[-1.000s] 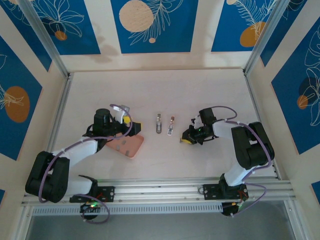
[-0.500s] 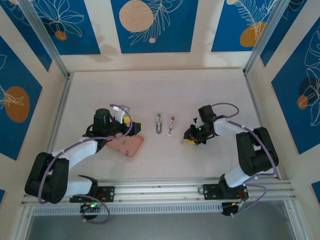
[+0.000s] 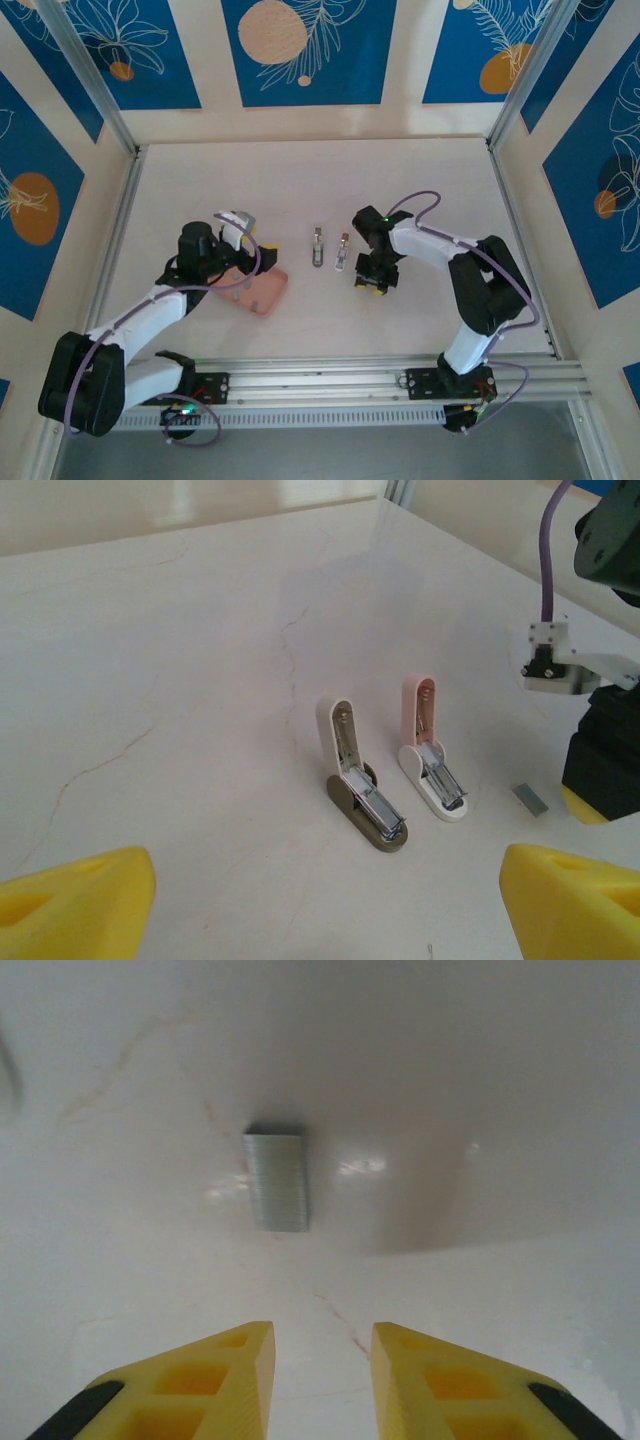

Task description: Load the staples into the stapler

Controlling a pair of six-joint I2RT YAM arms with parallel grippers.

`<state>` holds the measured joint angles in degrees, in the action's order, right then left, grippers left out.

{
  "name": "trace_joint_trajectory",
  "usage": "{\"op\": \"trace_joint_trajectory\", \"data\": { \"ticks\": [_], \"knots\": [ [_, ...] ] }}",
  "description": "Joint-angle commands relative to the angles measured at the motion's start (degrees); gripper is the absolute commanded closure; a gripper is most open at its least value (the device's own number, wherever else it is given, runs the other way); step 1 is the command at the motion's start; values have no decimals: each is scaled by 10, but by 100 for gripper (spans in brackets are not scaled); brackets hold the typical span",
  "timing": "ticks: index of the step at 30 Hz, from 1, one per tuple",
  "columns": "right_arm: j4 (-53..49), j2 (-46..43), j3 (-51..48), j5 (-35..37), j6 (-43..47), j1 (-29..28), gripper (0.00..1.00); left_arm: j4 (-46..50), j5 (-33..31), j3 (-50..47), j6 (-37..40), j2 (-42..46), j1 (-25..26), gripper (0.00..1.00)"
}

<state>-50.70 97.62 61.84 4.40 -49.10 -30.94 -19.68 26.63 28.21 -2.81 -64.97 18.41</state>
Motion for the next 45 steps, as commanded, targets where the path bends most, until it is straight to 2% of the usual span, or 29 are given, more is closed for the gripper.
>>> {"op": "trace_joint_trajectory", "data": {
  "ticks": [1, 15, 40, 45],
  "knots": [
    [-49, 3, 22, 25, -29, -1, 68, -9, -4, -8, 0, 0, 6, 11],
    [-42, 78, 105, 4, 22, 24, 66, -31, 13, -7, -6, -25, 9, 11],
    [-16, 120, 106, -12, 32, 34, 70, -41, 28, -2, -7, -41, 10, 11],
    [-11, 133, 99, -10, 34, 37, 76, -41, 29, -2, -6, -41, 10, 11]
  ]
}}
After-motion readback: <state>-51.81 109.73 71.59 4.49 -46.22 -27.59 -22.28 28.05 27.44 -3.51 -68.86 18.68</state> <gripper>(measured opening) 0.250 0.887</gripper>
